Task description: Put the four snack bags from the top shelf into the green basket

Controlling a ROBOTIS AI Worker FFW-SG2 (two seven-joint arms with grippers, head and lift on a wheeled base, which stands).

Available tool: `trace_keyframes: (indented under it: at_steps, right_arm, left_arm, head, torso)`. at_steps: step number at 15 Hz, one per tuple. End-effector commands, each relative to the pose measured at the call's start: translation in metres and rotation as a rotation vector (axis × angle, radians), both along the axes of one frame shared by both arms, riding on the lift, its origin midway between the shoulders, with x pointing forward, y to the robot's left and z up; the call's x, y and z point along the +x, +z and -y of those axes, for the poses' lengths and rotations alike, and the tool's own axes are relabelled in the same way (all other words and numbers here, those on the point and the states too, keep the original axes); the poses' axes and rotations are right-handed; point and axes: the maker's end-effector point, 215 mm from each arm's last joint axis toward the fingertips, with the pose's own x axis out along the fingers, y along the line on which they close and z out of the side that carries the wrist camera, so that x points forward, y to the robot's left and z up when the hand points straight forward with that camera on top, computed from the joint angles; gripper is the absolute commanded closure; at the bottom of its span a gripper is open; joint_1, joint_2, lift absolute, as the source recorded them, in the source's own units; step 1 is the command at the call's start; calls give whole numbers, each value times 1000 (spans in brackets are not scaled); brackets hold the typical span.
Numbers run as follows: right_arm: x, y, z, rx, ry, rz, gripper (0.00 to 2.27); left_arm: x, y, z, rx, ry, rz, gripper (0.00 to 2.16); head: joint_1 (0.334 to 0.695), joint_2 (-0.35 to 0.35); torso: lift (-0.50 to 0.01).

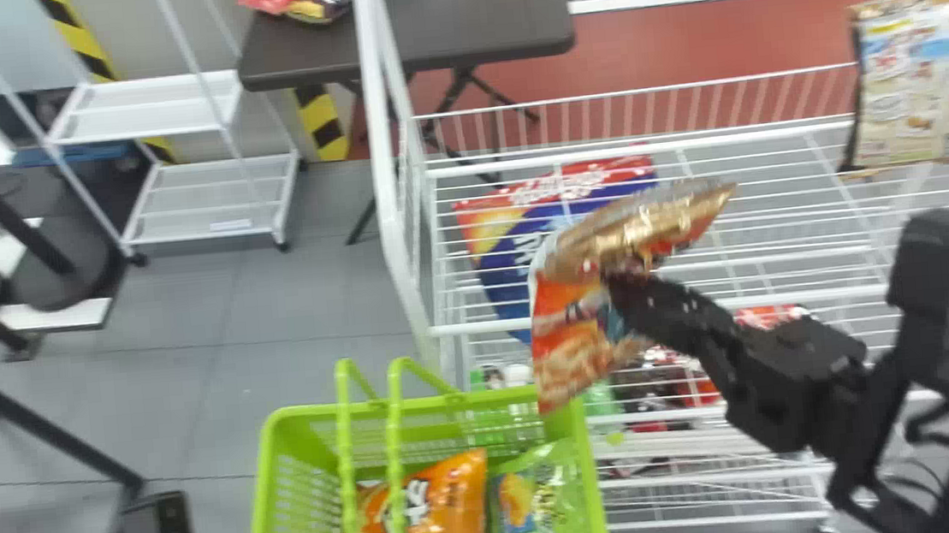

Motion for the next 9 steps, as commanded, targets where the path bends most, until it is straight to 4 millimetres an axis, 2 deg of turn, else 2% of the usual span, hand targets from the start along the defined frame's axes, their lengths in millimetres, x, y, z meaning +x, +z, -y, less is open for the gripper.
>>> trace_keyframes:
  at_steps: [1, 4, 5, 6, 7, 9]
  right_arm:
    - [-30, -23, -43, 67, 107, -76, 2253]
    - [-47, -77, -88, 71, 213, -165, 2253]
    - [-41, -91, -99, 75, 215, -128, 2216]
    - [-33, -98, -106, 84, 205, -78, 2020]
    - [-36, -109, -111, 83, 220, -90, 1703]
    - [-45, -114, -116, 101, 244, -102, 235]
  left_arm:
    - [-1, 2, 0, -7, -5, 3, 2148]
    - [-1, 3, 1, -7, -5, 6, 2148]
    - [-1, 2, 0, -7, -5, 3, 2148]
    - [-1, 3, 2, -10, -5, 5, 2148]
    - [-1, 2, 2, -10, -7, 4, 2148]
    - [1, 2, 1, -8, -7, 6, 2148]
  head:
    - [695, 215]
    - [695, 322]
    - [695, 350]
    - [695, 350]
    - [695, 350]
    - [695, 350]
  torso:
    - [0]
    - [0]
    - [0]
    - [0]
    - [0]
    - [0]
